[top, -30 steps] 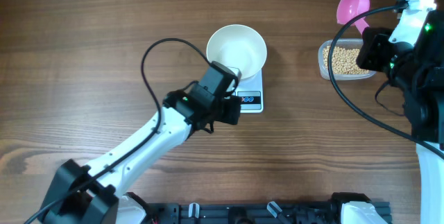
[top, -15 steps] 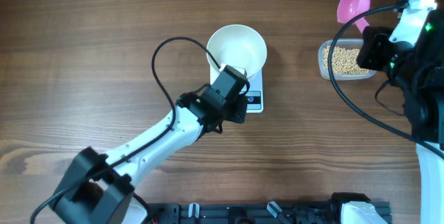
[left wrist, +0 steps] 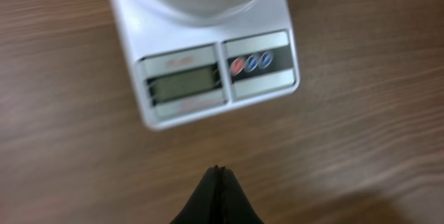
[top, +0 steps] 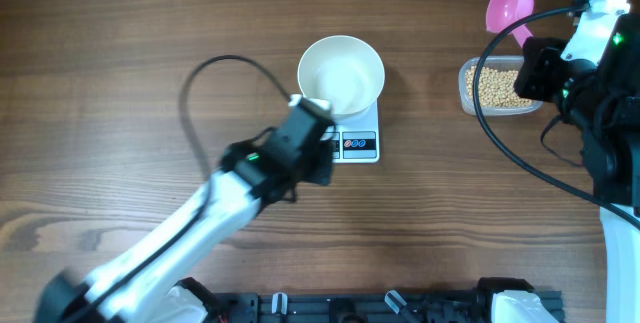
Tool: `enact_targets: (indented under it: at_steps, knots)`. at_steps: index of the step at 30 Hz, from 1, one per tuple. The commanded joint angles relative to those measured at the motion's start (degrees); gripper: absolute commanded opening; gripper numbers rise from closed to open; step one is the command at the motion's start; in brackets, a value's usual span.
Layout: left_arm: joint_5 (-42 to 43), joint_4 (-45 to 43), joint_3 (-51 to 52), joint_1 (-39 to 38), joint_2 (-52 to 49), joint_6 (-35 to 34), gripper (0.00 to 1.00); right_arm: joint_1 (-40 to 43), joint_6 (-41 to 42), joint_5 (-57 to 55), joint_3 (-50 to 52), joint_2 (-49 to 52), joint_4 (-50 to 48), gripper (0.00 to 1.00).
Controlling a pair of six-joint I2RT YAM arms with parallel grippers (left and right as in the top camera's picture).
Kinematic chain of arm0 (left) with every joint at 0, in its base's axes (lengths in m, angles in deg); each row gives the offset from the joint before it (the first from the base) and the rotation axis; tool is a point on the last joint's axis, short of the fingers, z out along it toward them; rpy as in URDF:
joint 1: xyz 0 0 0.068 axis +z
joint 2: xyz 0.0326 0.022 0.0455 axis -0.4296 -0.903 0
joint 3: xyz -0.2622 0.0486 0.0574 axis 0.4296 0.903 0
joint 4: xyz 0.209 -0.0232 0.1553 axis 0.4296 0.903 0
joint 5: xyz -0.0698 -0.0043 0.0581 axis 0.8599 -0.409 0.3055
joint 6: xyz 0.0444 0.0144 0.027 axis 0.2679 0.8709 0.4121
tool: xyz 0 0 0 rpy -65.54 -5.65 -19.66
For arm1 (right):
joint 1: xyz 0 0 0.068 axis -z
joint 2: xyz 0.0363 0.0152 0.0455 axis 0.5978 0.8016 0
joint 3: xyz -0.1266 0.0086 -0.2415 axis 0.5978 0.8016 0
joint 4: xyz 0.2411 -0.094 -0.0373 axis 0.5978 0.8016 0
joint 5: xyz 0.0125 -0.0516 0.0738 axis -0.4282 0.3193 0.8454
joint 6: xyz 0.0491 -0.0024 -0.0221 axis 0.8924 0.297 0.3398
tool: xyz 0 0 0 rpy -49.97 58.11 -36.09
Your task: Scoop item into bowl and weigh 150g on scale
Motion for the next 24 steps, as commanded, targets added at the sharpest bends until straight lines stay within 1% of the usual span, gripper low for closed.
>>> enact_targets:
  at_steps: [1,3,4,6,10,13,16,19,21,24]
  knots:
    - [-1.0,6.3,3.1,2.6,9.1,-0.6,0.04,0.2,-1.2,0.5,-0.4,0.1,0.6,0.04]
    - [-0.4,7.6,6.9,3.5,12.5,-1.3,0.04,0.2,-1.2,0.5,-0.4,0.1,1.4,0.04]
    - [1.3,6.2,10.9,4.0,15.8,-1.4,0.04,0.2,-1.2,0.5,-0.4,0.1,2.2,0.04]
    - [3.4,1.2,14.4,4.1,18.9,-1.4,0.04,0.2,-1.2,0.5,-0.4,0.1,2.8,0.04]
    - [4.0,-10.8,17.0,4.1,20.9,-1.4,0.04,0.2,-1.2,0.5,-0.4,0.1,2.5,0.04]
    - [4.0,-17.7,17.0,4.1,18.7,-1.4,0.04,0.2,-1.2,0.5,-0.4,0.1,1.6,0.04]
    - [4.0,-22.2,17.0,4.1,14.5,-1.4,0.04,0.2,-1.2,0.5,-0.4,0.1,1.4,0.04]
    - [7.8,-26.6,16.9,4.1,9.6,-1.5,0.04,0.2,-1.2,0.5,-0.4,0.1,2.0,0.04]
    - [10.3,-27.5,16.3,4.1,7.2,-1.4,0.04,0.2,-1.1,0.5,-0.4,0.1,2.4,0.04]
    - [10.6,-26.3,14.0,3.8,4.0,-1.1,0.04,0.2,-1.1,0.5,-0.4,0.1,3.0,0.04]
